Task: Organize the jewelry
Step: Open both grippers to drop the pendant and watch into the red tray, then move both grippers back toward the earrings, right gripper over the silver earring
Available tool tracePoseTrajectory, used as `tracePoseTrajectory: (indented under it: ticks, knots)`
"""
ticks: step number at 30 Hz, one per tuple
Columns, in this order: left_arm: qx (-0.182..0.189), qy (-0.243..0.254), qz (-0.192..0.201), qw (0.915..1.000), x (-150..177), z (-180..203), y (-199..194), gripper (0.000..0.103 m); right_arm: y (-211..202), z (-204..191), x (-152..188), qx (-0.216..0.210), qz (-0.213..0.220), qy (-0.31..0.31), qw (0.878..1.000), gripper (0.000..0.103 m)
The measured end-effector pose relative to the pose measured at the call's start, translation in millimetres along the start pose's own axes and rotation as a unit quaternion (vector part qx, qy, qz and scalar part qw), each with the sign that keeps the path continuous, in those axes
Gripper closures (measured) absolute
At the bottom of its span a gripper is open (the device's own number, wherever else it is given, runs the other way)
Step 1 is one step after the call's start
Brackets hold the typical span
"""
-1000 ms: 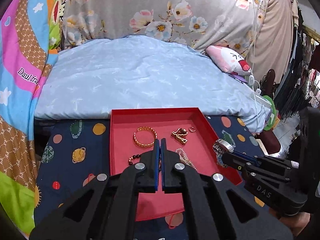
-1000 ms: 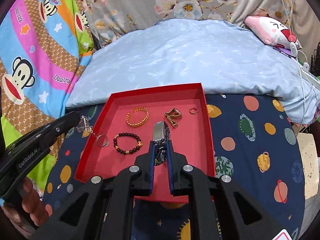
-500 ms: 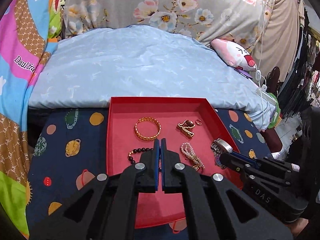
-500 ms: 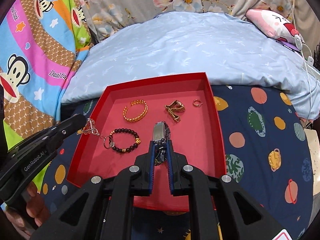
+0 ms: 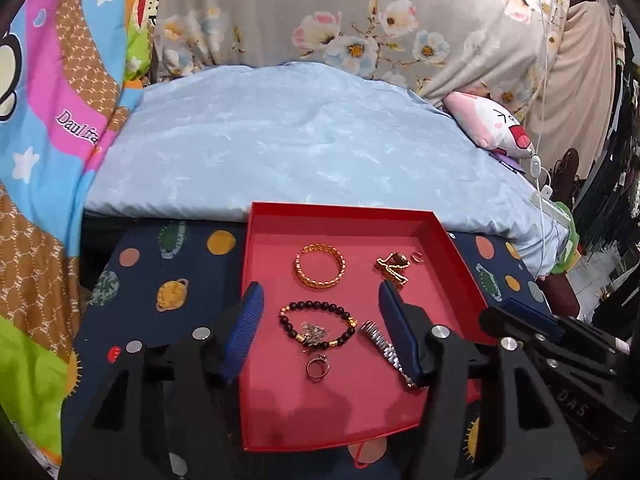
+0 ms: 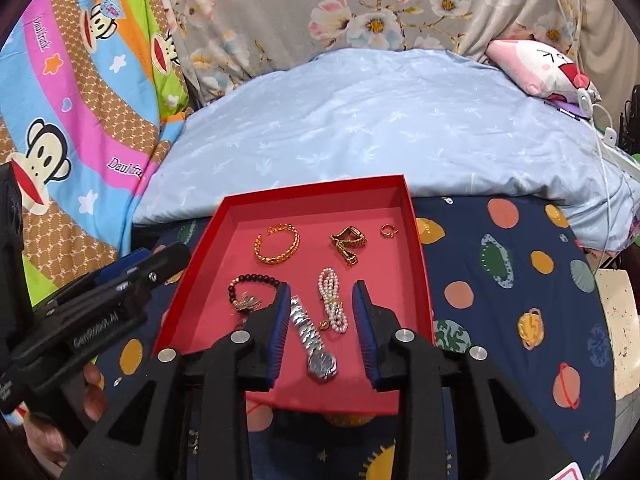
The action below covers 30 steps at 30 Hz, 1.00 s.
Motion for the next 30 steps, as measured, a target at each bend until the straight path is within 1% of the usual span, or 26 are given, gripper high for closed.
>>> tracePoseTrajectory:
  ticks: [3,6,9,13,16,20,24,30]
  knots:
    - [-0.009,0.001,-0.001,1.0000,3.9,-4.7,-16.6,0.046,-19.3,-3.4,13.4,0.003,0.005,-0.011,1.000,0.071]
    - [-0.023,-0.001,-0.008,0.9997,15.4,-14.9,-34.8,0.046,-36.2,-8.9,33.8,0.010,0.004,-0.027,1.000,0.071]
    - [-0.043,-0.010,-0.017,0.9989,32.0,-28.8,-52.6,0.046,-48.2,-16.1,59.8,-0.001,-0.014,-0.027,1.000,0.071]
    - [-0.056,-0.030,-0.036,0.9973,62.5,-47.0,-73.0,0.046,-57.8,-31.7,95.9,-0.013,-0.042,-0.038,0.998,0.071]
    - [-0.068,-0.041,-0.051,0.9955,86.3,-58.8,-85.7,0.046,-57.2,-47.5,118.8,-0.025,-0.063,-0.048,0.997,0.071]
    - [-0.076,-0.051,-0.070,0.9934,112.2,-69.8,-96.5,0.046,-50.0,-66.8,137.0,-0.037,-0.079,-0.056,0.995,0.071]
    - [-0.081,-0.056,-0.083,0.9917,132.3,-78.7,-105.3,0.046,-37.9,-84.7,145.7,-0.043,-0.092,-0.067,0.993,0.071]
    - [-0.086,-0.065,-0.095,0.9897,149.2,-88.3,-110.4,0.046,-18.6,-105.9,152.0,-0.056,-0.104,-0.069,0.991,0.071]
Point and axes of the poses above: each gripper's, at about its wrist camera, not at the fingertips, and y roughly the way its jaws point, z to its right, x to its underside, the point moved 4 cm from there along y, roughly the way its jaws point, and after that the axes turned 8 degrees about x, right-handed, at the moved point
